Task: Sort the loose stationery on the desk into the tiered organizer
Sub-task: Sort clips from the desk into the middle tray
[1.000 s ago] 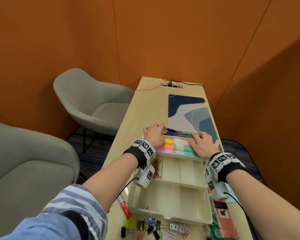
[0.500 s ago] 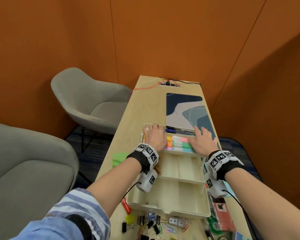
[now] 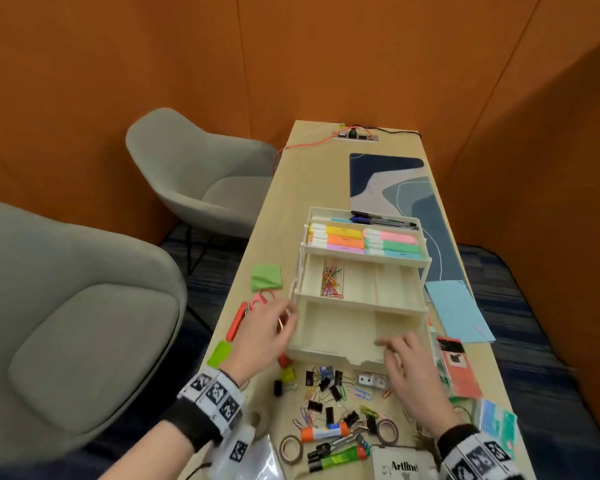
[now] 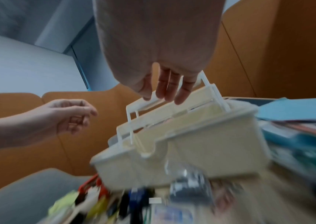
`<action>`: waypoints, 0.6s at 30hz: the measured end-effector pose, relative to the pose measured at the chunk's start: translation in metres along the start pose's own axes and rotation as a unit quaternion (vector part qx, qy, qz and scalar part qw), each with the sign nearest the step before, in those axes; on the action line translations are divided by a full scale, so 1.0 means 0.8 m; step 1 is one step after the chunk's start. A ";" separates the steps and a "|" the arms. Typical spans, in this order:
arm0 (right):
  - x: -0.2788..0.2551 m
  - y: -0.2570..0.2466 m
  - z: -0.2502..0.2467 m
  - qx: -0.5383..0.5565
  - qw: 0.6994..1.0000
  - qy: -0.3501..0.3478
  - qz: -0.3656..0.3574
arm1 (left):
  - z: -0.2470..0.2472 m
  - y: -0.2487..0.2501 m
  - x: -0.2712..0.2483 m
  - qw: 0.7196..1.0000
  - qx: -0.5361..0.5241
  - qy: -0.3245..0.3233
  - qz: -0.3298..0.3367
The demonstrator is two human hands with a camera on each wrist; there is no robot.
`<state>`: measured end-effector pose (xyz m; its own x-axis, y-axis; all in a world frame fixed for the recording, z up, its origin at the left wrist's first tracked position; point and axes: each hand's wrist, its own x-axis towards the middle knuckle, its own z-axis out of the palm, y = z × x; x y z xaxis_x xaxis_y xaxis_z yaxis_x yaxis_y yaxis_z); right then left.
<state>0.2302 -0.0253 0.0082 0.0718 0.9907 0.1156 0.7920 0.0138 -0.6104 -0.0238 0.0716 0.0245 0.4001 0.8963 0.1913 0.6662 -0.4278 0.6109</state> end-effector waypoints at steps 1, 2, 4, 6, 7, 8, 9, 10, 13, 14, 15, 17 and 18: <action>-0.016 0.001 0.008 -0.015 1.000 -0.024 0.002 | 0.016 -0.007 -0.023 0.999 0.027 -0.045 -0.007; -0.028 0.001 0.016 -0.037 0.998 -0.055 0.004 | 0.032 -0.013 -0.041 0.995 0.055 -0.085 -0.015; -0.044 -0.007 0.031 -0.083 0.988 -0.129 -0.001 | 0.065 -0.028 -0.067 0.988 0.098 -0.122 -0.018; -0.046 -0.019 0.053 -0.110 0.977 -0.183 -0.023 | 0.085 -0.033 -0.079 0.986 0.110 -0.120 -0.021; -0.043 -0.025 0.064 -0.121 0.972 -0.199 -0.039 | 0.090 -0.031 -0.081 0.985 0.123 -0.119 -0.019; -0.037 -0.031 0.074 -0.139 0.967 -0.205 -0.059 | 0.094 -0.028 -0.081 0.982 0.144 -0.122 -0.016; -0.030 -0.036 0.083 -0.164 0.961 -0.210 -0.072 | 0.096 -0.026 -0.080 0.978 0.166 -0.125 -0.016; -0.024 -0.040 0.090 -0.192 0.955 -0.211 -0.079 | 0.097 -0.025 -0.079 0.975 0.182 -0.126 -0.021; -0.012 -0.047 0.106 -0.270 0.935 -0.216 -0.076 | 0.097 -0.024 -0.075 0.968 0.207 -0.138 -0.040; -0.010 -0.048 0.109 -0.286 0.931 -0.215 -0.074 | 0.098 -0.024 -0.073 0.966 0.208 -0.144 -0.047; -0.009 -0.047 0.112 -0.296 0.929 -0.211 -0.071 | 0.099 -0.024 -0.071 0.966 0.203 -0.148 -0.055; -0.007 -0.045 0.117 -0.297 0.931 -0.201 -0.067 | 0.100 -0.025 -0.069 0.969 0.181 -0.155 -0.070; -0.008 -0.043 0.120 -0.295 0.933 -0.195 -0.067 | 0.101 -0.027 -0.068 0.970 0.168 -0.158 -0.078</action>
<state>0.1443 -0.0188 -0.0470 -0.1859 0.9612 -0.2037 0.9823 0.1770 -0.0608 -0.0091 0.0226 -0.0608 0.4148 0.8956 -0.1606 0.8805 -0.3506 0.3191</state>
